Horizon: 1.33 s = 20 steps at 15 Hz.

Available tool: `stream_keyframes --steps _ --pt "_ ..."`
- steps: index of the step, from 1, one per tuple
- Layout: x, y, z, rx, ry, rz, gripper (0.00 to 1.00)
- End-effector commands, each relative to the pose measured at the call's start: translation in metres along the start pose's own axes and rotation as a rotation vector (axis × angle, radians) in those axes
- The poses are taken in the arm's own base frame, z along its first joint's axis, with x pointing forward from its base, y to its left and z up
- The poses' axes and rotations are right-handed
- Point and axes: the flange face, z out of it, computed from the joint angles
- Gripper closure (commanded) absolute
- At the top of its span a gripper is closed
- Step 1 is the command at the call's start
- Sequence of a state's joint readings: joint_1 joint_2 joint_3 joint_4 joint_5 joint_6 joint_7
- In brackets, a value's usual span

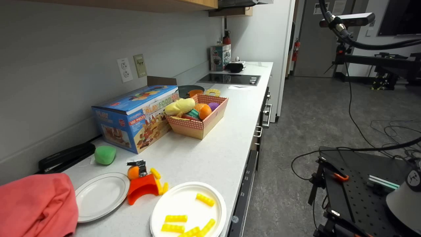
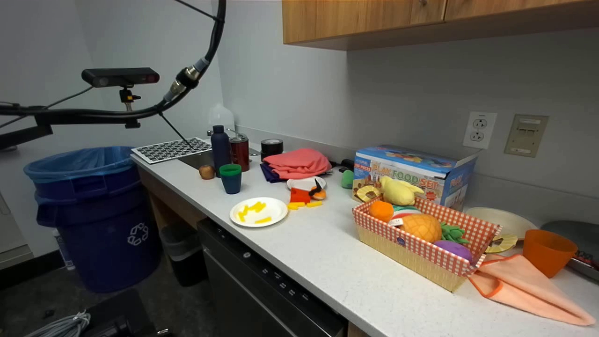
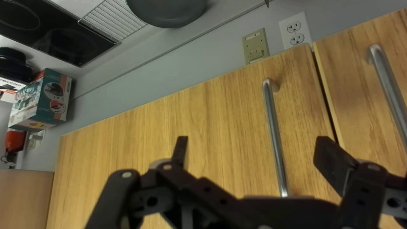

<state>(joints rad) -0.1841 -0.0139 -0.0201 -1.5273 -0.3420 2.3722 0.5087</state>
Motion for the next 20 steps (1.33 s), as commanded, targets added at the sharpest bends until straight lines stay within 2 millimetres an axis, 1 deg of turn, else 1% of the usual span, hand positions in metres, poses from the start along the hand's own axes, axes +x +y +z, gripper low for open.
stream_keyframes --steps 1,10,18,20 --pt "0.0 0.0 0.0 0.0 0.0 0.0 0.0" --pt "0.0 0.0 0.0 0.0 0.0 0.0 0.0" --pt "-0.006 -0.005 0.039 -0.014 -0.007 -0.028 0.0" --pt "-0.003 -0.006 0.045 -0.027 0.008 -0.047 0.0"
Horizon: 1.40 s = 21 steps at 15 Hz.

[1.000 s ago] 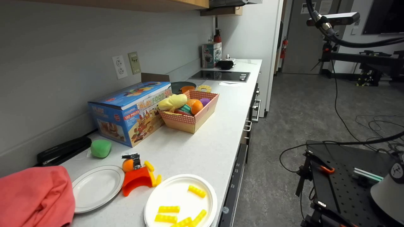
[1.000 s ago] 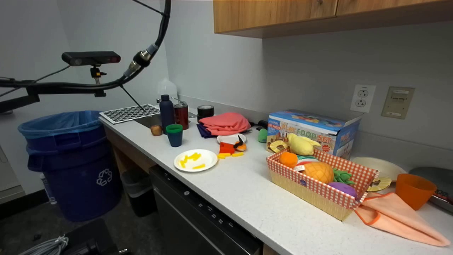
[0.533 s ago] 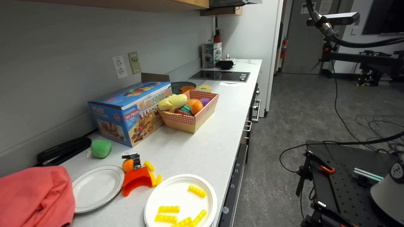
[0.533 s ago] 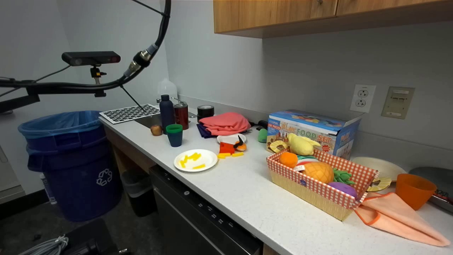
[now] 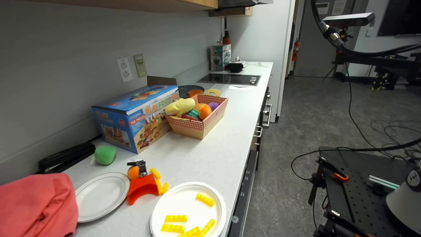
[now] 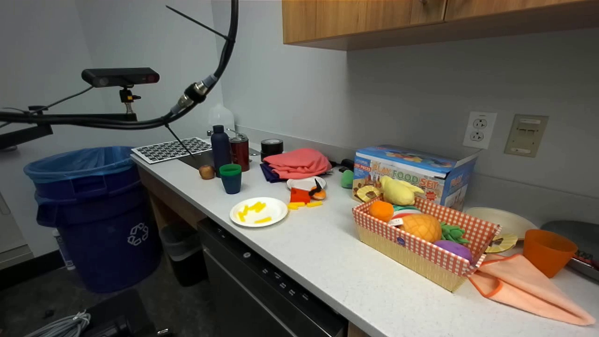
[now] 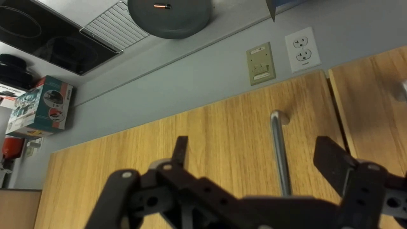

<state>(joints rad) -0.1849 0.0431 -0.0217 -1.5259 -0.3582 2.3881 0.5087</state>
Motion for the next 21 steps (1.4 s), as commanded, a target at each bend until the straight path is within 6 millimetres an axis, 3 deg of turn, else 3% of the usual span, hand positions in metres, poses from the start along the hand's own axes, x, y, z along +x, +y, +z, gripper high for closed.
stream_keyframes --steps 1,9,12,21 --pt "0.012 -0.001 0.008 -0.016 0.055 -0.032 0.0" --pt "0.031 0.01 -0.006 -0.166 0.152 -0.12 0.0" --pt "0.029 0.004 -0.01 -0.234 0.161 -0.156 0.0" --pt "0.021 -0.002 -0.051 -0.409 -0.02 -0.145 0.0"
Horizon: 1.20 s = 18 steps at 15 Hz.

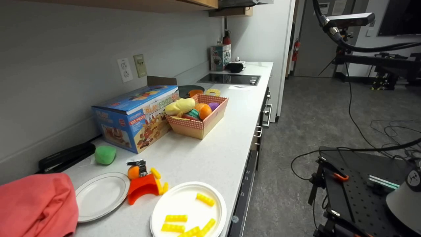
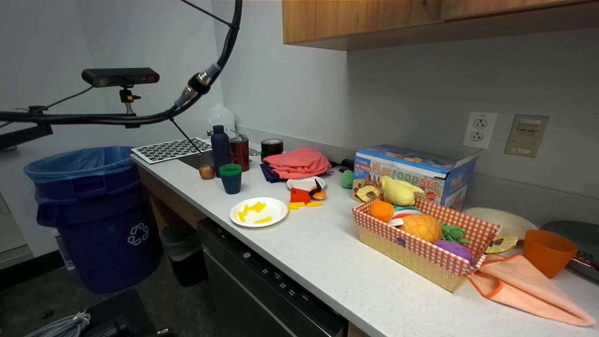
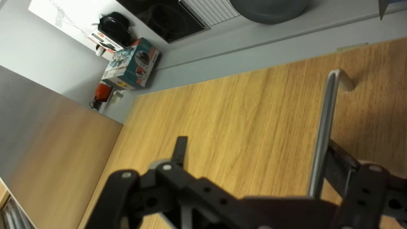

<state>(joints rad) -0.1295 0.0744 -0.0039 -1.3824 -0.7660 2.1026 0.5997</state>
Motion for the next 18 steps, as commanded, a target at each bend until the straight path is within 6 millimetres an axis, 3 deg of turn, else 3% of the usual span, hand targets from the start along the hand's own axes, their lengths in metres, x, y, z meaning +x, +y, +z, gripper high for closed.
stream_keyframes --steps 1,2,8,18 --pt "0.001 0.028 -0.019 -0.069 -0.078 0.013 0.0" --pt "-0.016 0.061 -0.004 -0.062 -0.091 0.031 0.0" --pt "-0.033 0.111 -0.017 0.048 -0.054 0.132 0.0" --pt "-0.066 0.182 -0.029 0.034 0.039 0.184 0.0"
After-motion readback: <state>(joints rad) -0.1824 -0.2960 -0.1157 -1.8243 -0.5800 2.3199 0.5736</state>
